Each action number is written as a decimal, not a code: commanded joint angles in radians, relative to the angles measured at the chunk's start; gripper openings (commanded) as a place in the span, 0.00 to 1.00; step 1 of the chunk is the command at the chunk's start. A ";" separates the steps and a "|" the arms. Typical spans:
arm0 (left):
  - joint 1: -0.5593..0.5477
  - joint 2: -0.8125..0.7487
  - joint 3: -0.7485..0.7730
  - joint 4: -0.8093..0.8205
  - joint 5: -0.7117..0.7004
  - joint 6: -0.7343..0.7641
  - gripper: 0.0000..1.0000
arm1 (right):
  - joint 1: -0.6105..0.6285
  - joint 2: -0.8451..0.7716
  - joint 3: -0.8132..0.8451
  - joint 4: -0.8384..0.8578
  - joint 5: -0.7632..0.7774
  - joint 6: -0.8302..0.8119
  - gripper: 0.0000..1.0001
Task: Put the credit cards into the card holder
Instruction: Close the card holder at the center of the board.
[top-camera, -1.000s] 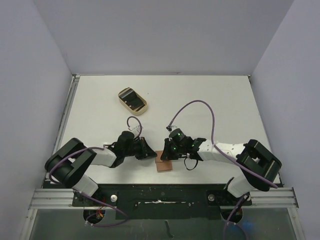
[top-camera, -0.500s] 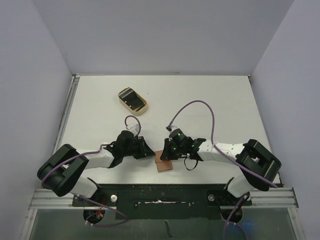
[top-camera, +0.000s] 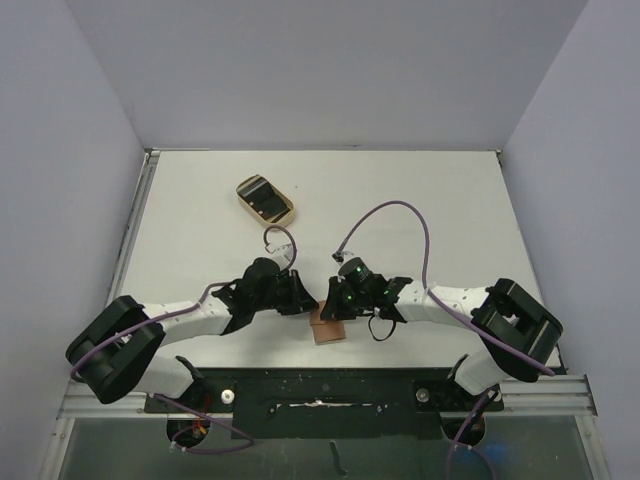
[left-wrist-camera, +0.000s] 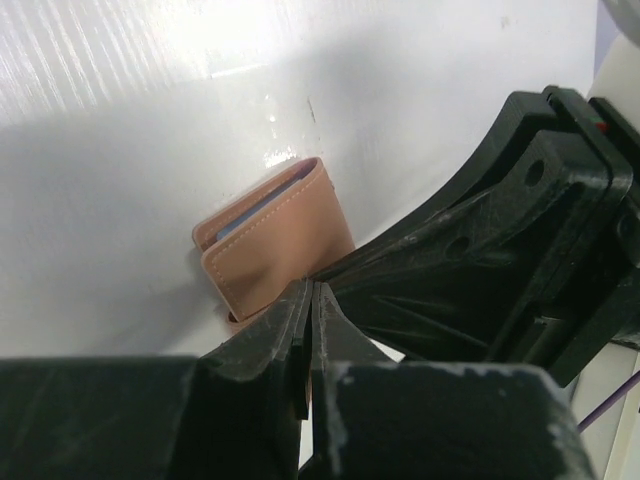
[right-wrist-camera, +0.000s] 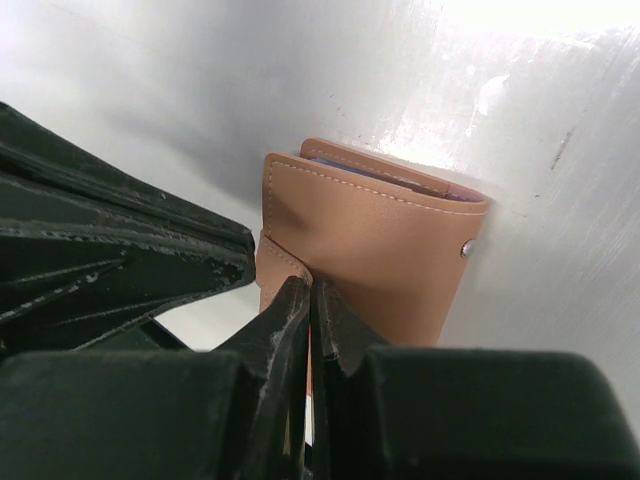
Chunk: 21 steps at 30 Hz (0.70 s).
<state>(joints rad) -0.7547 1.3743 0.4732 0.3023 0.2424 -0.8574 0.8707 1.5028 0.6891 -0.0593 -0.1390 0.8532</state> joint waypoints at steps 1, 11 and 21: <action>-0.029 0.002 0.023 0.015 -0.006 0.010 0.00 | -0.005 0.017 -0.021 -0.007 0.027 -0.017 0.00; -0.121 0.078 0.021 0.013 -0.057 -0.033 0.00 | -0.004 0.014 -0.044 0.012 0.024 -0.008 0.00; -0.138 0.079 0.044 -0.125 -0.123 -0.010 0.00 | 0.014 0.023 -0.045 0.023 0.011 -0.020 0.00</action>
<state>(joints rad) -0.8665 1.4376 0.4877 0.2504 0.1658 -0.8803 0.8631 1.5013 0.6643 -0.0284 -0.1425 0.8524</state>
